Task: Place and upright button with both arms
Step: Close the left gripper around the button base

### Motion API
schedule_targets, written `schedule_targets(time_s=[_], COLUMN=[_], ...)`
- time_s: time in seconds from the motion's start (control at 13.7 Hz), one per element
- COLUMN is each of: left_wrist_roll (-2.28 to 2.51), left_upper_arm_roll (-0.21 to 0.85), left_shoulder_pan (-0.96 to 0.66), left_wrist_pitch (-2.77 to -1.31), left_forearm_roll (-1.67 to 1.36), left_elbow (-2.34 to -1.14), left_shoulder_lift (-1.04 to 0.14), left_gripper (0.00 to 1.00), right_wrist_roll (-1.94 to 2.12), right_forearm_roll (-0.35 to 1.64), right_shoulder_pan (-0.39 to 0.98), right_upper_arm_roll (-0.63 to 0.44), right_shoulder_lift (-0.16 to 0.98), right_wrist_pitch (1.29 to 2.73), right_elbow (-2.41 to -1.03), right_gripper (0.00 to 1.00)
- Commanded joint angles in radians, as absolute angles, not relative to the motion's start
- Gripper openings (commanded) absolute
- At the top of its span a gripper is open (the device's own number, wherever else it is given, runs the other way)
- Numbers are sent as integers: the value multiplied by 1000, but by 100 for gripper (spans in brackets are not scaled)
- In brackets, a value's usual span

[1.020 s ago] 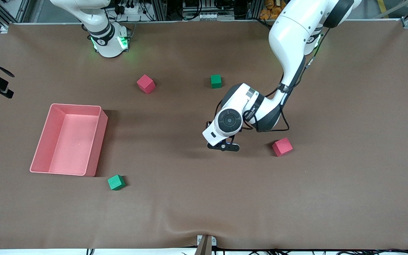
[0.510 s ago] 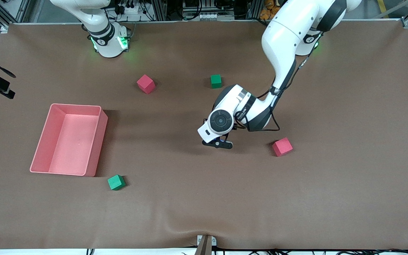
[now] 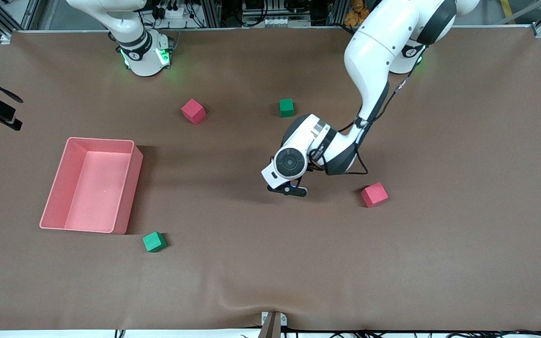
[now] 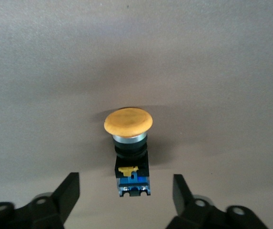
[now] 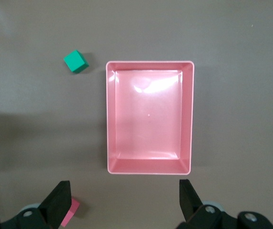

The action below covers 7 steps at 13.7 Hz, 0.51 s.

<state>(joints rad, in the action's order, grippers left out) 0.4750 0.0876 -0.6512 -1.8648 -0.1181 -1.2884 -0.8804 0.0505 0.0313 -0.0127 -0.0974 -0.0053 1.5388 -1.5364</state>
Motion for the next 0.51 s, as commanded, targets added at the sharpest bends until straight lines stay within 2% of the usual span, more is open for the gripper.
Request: schedule_targets(time_s=[0.0,0.44], left_wrist_roll=[463,457], left_upper_arm_roll=[78,75], left_shoulder_pan=[-670,-689], left_wrist_pitch=[-1845,-1845], left_forearm_roll=[-133,-132], left_elbow=[-1258,-1261], left_shoulder_lift=[-908,-920], left_gripper=[75,69], right_wrist_roll=[38,37], right_forearm_roll=[21,25], right_shoulder_pan=[-15,-18], right_upper_arm_roll=[-92,-92], right_shoulder_lift=[6,6], right_wrist_pitch=[1519,1519], right_elbow=[-1514,-1497], right_gripper=[100,100])
